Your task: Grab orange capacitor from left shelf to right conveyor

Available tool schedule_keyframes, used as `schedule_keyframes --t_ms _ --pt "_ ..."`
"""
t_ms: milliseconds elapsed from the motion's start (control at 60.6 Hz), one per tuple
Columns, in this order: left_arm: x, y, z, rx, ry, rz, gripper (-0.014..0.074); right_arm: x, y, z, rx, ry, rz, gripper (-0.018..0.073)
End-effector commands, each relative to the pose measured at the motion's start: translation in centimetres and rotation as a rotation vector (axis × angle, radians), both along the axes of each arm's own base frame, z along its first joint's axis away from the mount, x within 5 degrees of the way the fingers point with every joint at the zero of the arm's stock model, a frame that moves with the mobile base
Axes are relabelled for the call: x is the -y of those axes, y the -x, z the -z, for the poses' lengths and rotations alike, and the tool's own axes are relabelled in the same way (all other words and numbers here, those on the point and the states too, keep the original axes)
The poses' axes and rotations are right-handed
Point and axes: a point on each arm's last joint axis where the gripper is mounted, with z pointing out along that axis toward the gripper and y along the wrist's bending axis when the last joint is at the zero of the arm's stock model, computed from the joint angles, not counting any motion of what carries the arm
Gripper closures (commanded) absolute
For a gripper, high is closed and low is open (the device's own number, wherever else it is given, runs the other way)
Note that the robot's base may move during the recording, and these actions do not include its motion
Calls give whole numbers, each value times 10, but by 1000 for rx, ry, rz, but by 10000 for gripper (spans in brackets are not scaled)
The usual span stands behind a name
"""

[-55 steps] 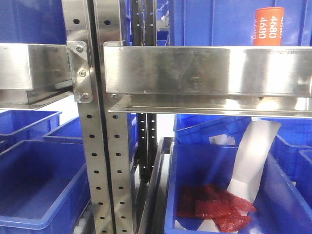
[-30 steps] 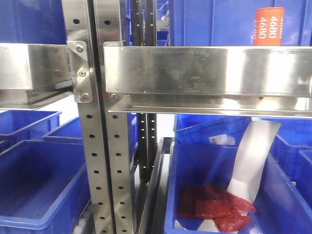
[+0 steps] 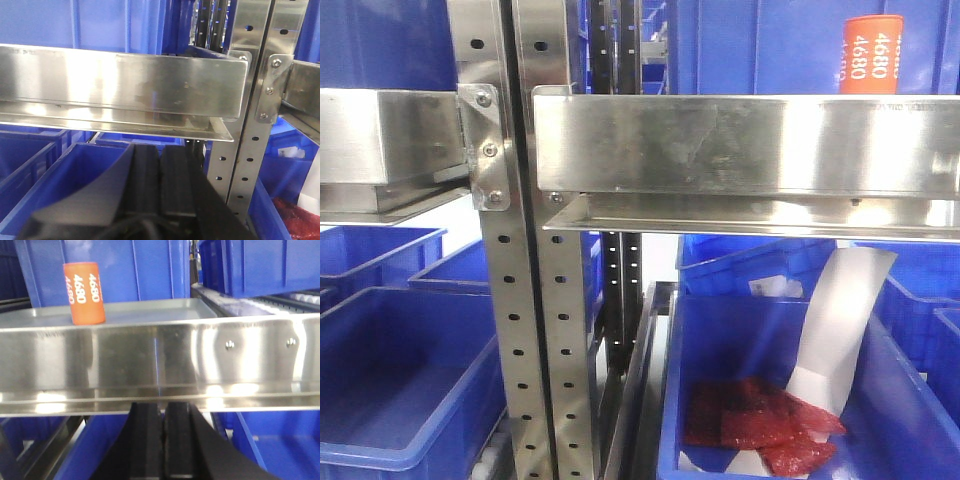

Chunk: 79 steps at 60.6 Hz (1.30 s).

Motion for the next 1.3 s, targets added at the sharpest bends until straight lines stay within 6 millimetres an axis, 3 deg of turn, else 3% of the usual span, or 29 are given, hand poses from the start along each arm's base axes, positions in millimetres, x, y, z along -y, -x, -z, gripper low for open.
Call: schedule_keyframes --t_ms 0,115,330,462,561,693,775,1056,1287 --pt "0 1 -9 99 14 -1 723 0 2 -14 153 16 5 503" --pt "0 1 -9 99 14 -1 723 0 5 -29 216 19 3 503" --pt "0 1 -9 99 14 -1 723 -1 12 -97 236 21 -1 503" --pt "0 1 -9 99 14 -1 723 -1 -4 -131 189 18 -28 492" --pt "0 1 -9 99 14 -1 723 -4 -27 -147 132 13 -78 364" --pt "0 1 -9 99 14 -1 723 -15 -65 -148 29 7 -164 52" --pt "0 1 -9 99 14 -1 723 -22 -88 -143 -15 8 -201 -88" --pt "0 1 -9 99 14 -1 723 -35 -155 -125 18 17 -230 -64" --pt "0 1 -9 99 14 -1 723 -41 -201 -138 64 15 -232 -64"
